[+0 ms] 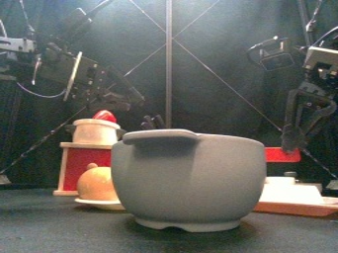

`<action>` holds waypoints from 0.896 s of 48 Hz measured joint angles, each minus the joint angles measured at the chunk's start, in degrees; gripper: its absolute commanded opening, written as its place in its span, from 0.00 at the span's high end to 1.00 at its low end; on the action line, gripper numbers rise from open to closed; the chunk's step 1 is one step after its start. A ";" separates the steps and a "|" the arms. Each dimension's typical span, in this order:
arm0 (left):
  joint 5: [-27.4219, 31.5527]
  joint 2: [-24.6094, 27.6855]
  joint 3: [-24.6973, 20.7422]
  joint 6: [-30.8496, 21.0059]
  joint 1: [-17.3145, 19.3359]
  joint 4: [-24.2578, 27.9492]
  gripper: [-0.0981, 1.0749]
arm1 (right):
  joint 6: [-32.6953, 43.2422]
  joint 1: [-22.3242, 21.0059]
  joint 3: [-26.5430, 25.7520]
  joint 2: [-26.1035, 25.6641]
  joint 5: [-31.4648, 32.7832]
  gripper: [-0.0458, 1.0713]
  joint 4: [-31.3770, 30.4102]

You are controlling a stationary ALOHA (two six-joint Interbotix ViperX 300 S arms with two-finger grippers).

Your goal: Grab iron

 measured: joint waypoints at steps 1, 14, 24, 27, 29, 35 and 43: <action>0.09 -0.09 0.00 0.00 0.00 -0.09 0.03 | 0.00 0.00 0.00 0.09 0.00 0.27 0.00; 0.09 -0.09 0.00 0.00 0.00 -0.09 0.03 | 0.09 -0.18 0.18 0.18 -0.26 0.27 0.00; 0.09 0.00 0.00 0.00 0.00 -0.09 0.03 | 0.00 -0.53 0.26 0.70 -1.67 0.27 0.00; 0.00 0.00 0.00 0.00 0.00 -0.09 0.03 | 0.09 -0.79 0.26 0.88 -2.20 0.27 -0.09; 0.09 0.00 0.00 0.00 0.00 -0.09 0.03 | 0.09 -0.97 0.26 1.05 -2.72 0.27 -0.09; 0.09 0.00 0.00 0.00 0.00 -0.09 0.03 | 0.09 -1.49 0.26 1.41 -4.39 0.28 -0.53; 0.00 0.00 0.00 0.00 0.00 -0.09 0.03 | 0.09 -2.37 0.26 1.49 -6.42 0.32 -1.67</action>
